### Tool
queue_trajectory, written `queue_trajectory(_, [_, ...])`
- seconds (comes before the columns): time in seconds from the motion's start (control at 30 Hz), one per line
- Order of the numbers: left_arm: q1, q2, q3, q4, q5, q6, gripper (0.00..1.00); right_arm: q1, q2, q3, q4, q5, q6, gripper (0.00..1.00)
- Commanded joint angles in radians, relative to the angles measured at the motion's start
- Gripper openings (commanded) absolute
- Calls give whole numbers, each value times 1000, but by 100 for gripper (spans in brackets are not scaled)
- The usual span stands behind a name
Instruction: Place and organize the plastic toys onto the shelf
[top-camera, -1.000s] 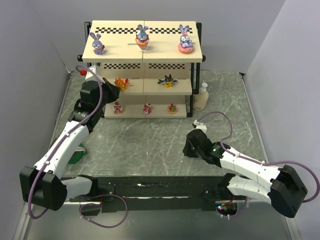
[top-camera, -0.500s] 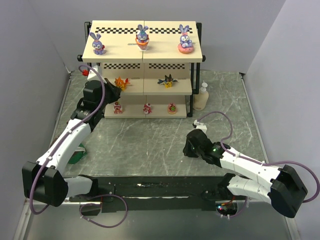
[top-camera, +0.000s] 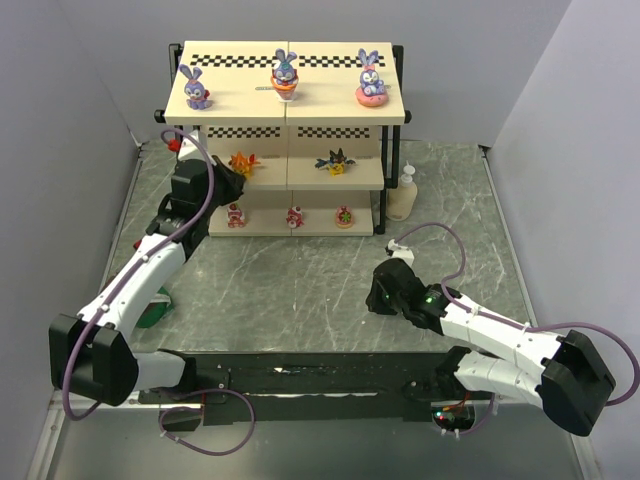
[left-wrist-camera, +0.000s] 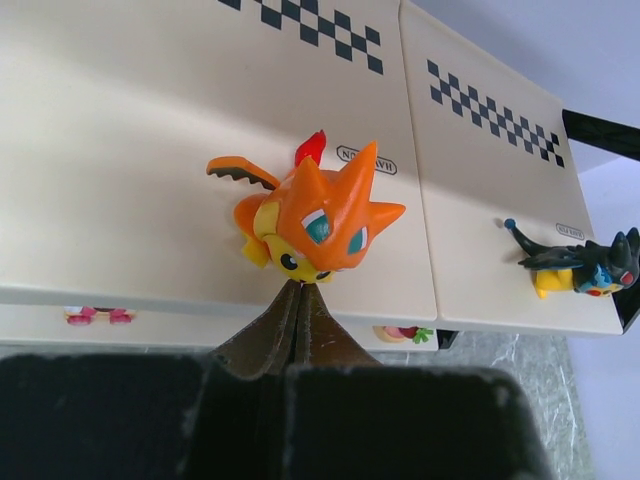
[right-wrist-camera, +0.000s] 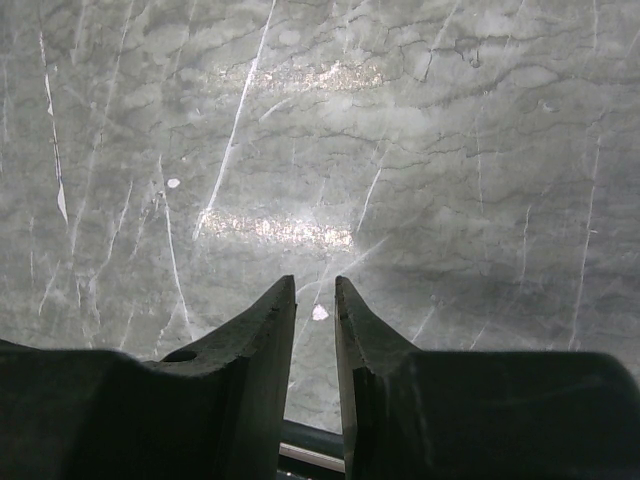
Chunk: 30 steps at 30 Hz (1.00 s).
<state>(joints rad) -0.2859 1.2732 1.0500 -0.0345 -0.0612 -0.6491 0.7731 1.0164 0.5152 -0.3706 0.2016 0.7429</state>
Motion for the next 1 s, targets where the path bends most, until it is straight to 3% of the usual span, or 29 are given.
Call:
queue_trajectory(0.0, [-6,9,54,61,-35,-20,1,-9,-21,5,6,30,6,30])
queue_trajectory(0.57, [-6,41,73,59,-48,-1,1,-11,-47,2,-10,35,12,30])
queue_trajectory(0.87, [-22,-58,45,-1,-68,0,4,-14,-64,3,-13,27,19,34])
queue_trajectory(0.97, [-32,-135,15,-13,-92,2,11,-14,-70,9,-22,30,18,38])
